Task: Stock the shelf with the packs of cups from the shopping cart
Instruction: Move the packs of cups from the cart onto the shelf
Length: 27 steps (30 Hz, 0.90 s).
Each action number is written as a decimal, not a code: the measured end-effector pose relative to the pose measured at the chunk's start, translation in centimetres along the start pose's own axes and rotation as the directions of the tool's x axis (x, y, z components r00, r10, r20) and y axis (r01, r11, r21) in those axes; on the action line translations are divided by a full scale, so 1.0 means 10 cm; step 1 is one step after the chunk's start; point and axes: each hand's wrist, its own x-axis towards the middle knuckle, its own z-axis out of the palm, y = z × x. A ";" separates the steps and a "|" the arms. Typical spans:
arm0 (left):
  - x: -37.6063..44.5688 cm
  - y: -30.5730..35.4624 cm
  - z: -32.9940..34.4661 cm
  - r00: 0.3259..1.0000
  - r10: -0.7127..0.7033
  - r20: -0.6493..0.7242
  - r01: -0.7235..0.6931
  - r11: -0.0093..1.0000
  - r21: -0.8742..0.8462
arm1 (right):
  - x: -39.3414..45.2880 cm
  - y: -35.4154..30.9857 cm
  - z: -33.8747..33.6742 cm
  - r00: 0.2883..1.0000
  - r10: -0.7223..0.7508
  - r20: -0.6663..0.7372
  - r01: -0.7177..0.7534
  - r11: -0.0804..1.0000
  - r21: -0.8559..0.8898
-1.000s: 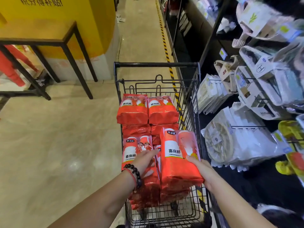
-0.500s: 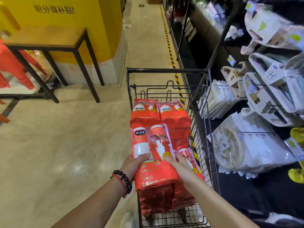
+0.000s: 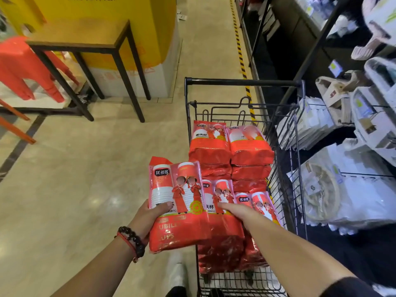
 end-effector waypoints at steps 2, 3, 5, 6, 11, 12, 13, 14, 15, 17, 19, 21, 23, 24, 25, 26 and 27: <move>-0.02 0.00 -0.03 1.000 -0.002 0.005 0.002 1.000 0.018 | 0.04 -0.04 0.01 1.000 0.006 0.015 -0.005 1.000 -0.025; -0.02 0.00 -0.04 1.000 -0.008 0.013 0.008 1.000 0.017 | 0.03 -0.05 0.01 1.000 0.009 0.017 -0.008 0.999 -0.040; -0.03 -0.01 -0.03 0.999 -0.026 0.037 0.026 1.000 -0.001 | 0.01 -0.07 0.01 0.999 0.011 0.036 -0.010 0.999 -0.035; -0.03 -0.01 -0.02 0.998 -0.032 0.053 0.032 0.999 -0.006 | 0.01 -0.07 0.01 0.999 0.016 0.051 -0.014 0.999 -0.032; 0.00 -0.02 0.05 0.996 -0.036 0.076 0.032 0.998 0.049 | -0.06 0.01 -0.01 0.989 0.076 0.124 -0.083 0.995 0.051; 0.00 -0.02 0.05 0.996 -0.034 0.080 0.029 0.998 0.059 | -0.07 0.05 -0.03 0.988 0.074 0.133 -0.085 0.993 0.078; 0.01 -0.03 0.06 0.996 -0.034 0.086 0.028 0.997 0.071 | -0.08 0.10 -0.08 0.989 0.065 0.134 -0.080 0.991 0.110; 0.02 -0.03 0.08 0.995 -0.035 0.095 0.027 0.996 0.082 | -0.10 0.16 -0.11 0.992 0.051 0.117 -0.067 0.988 0.138; 0.02 -0.04 0.10 0.994 -0.036 0.105 0.026 0.995 0.094 | -0.15 0.23 -0.15 0.996 0.035 0.081 -0.047 0.986 0.162; 0.03 -0.07 0.17 0.991 -0.038 0.127 0.023 0.993 0.117 | -0.25 0.39 -0.25 0.999 -0.028 -0.025 0.032 0.986 0.166; 0.05 -0.09 0.26 0.987 -0.038 0.158 0.016 0.991 0.135 | -0.39 0.55 -0.35 0.980 -0.131 -0.152 0.158 0.970 0.183; 0.06 -0.12 0.38 0.981 -0.033 0.192 0.001 0.986 0.166 | -0.54 0.71 -0.47 0.939 -0.228 -0.259 0.298 0.913 0.278; 0.07 -0.13 0.53 0.976 -0.016 0.217 -0.030 0.978 0.207 | -0.79 0.86 -0.59 0.889 -0.290 -0.354 0.412 0.842 0.347; 0.08 -0.14 0.61 0.972 0.002 0.234 -0.057 0.972 0.227 | -0.93 0.94 -0.66 0.859 -0.314 -0.405 0.467 0.804 0.367; 0.09 -0.14 0.71 0.966 0.026 0.257 -0.092 0.964 0.250 | -1.08 1.02 -0.73 0.824 -0.339 -0.453 0.519 0.771 0.369; 0.10 -0.14 0.81 0.957 0.048 0.288 -0.130 0.953 0.275 | -1.22 1.12 -0.80 0.786 -0.357 -0.505 0.567 0.742 0.357; 0.10 -0.14 0.92 0.944 0.059 0.324 -0.162 0.940 0.300 | -1.36 1.22 -0.87 0.749 -0.360 -0.556 0.601 0.722 0.341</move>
